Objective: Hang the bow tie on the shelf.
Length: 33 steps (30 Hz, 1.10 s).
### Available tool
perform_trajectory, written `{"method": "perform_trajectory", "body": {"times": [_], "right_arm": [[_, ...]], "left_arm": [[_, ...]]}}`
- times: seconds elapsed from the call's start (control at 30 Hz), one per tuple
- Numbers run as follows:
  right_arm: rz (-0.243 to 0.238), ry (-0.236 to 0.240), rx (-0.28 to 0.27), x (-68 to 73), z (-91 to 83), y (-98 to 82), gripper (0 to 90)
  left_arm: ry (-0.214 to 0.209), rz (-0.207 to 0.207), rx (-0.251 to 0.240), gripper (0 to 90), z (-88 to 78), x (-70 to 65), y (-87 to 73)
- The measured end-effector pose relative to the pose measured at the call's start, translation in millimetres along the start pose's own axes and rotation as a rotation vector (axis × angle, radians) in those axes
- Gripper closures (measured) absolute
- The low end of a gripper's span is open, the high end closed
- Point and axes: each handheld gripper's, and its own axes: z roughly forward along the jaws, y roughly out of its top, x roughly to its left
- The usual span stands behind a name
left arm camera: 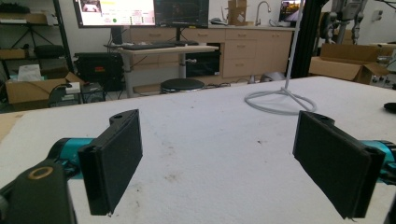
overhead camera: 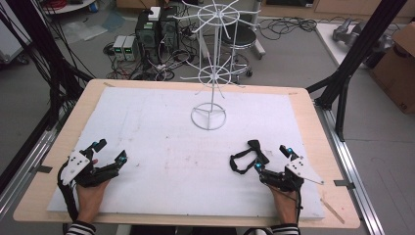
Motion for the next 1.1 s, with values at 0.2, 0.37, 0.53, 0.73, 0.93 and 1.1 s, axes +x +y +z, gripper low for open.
{"method": "perform_trajectory", "body": {"times": [0.2,0.37,0.53,0.73,0.93,1.1], "right_arm": [[-0.014,-0.007,0.044,-0.9,3.7,4.8,3.0],[-0.014,-0.005,0.091,-3.7,5.9,14.8,3.1],[-0.041,0.016,0.201,-5.9,10.6,27.6,3.1],[-0.09,0.049,0.339,-3.9,19.0,36.8,4.3],[-0.115,0.088,0.496,-5.8,28.4,41.1,5.0],[-0.112,0.103,0.557,-8.9,33.3,42.3,7.6]], "left_arm": [[0.004,0.005,0.001,16.2,-0.2,-0.3,0.0],[0.004,0.005,0.001,16.1,-0.2,-0.3,0.0],[0.004,0.005,0.001,16.1,-0.3,-0.2,0.0],[0.004,0.007,0.0,16.2,-0.4,-0.3,0.0],[0.005,0.006,-0.002,16.2,-0.5,-0.5,-0.1],[0.006,0.011,-0.003,16.2,-0.3,-1.2,-0.1]]}}
